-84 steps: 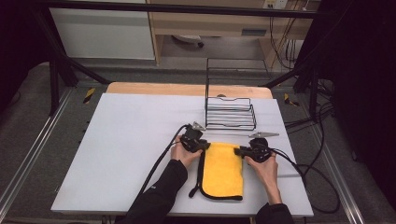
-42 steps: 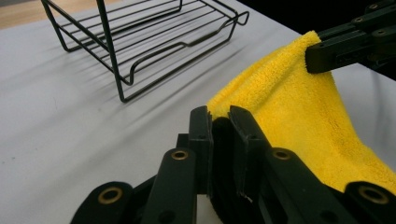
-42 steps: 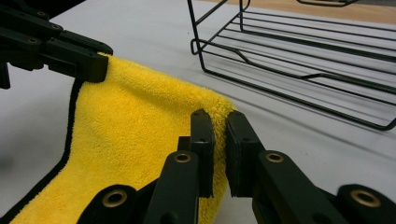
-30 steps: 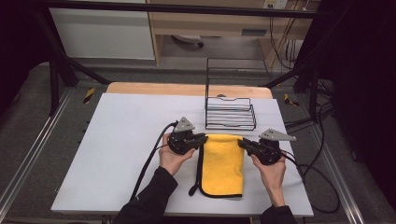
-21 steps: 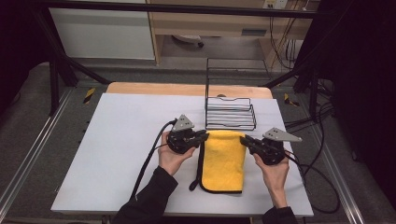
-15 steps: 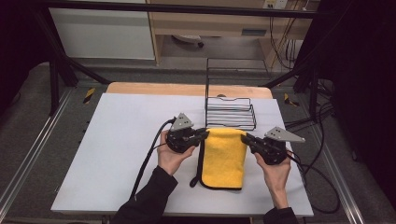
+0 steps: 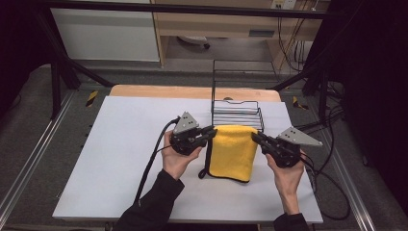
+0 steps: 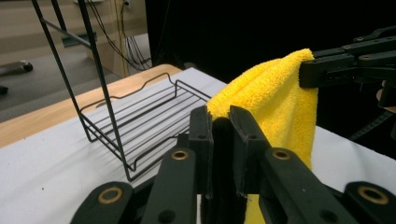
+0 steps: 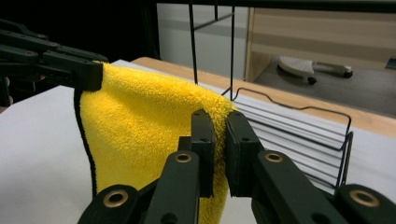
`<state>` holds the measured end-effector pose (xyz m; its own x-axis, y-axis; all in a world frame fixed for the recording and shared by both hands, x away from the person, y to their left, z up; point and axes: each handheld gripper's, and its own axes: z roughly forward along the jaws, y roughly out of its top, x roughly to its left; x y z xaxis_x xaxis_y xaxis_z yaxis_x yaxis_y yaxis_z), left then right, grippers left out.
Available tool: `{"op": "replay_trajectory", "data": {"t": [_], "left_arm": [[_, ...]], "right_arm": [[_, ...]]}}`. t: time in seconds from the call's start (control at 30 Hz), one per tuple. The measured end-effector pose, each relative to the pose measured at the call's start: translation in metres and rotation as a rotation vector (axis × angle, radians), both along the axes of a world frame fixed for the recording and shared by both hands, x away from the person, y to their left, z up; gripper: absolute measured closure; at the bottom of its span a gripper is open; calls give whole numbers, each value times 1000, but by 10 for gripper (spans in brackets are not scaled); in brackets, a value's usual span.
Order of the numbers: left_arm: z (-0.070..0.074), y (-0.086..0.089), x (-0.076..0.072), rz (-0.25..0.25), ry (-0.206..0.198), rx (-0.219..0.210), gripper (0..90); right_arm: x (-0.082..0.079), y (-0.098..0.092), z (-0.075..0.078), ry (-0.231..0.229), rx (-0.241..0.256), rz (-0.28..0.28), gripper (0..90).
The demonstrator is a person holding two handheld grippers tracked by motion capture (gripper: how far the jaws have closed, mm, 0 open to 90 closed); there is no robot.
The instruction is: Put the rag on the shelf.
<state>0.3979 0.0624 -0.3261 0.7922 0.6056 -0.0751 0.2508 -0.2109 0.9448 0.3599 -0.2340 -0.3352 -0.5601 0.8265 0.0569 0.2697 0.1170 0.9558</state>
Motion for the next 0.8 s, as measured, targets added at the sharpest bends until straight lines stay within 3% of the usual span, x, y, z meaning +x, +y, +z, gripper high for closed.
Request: {"op": "replay_trajectory", "data": {"t": [0.43,0.8], "left_arm": [[19,-1,-2,17,-76,-55,795],[34,-1,-1,26,-109,-91,796]], "right_arm": [[-4,0,22,-91,6,-23,836],[-5,1,38,-148,10,-38,836]]}}
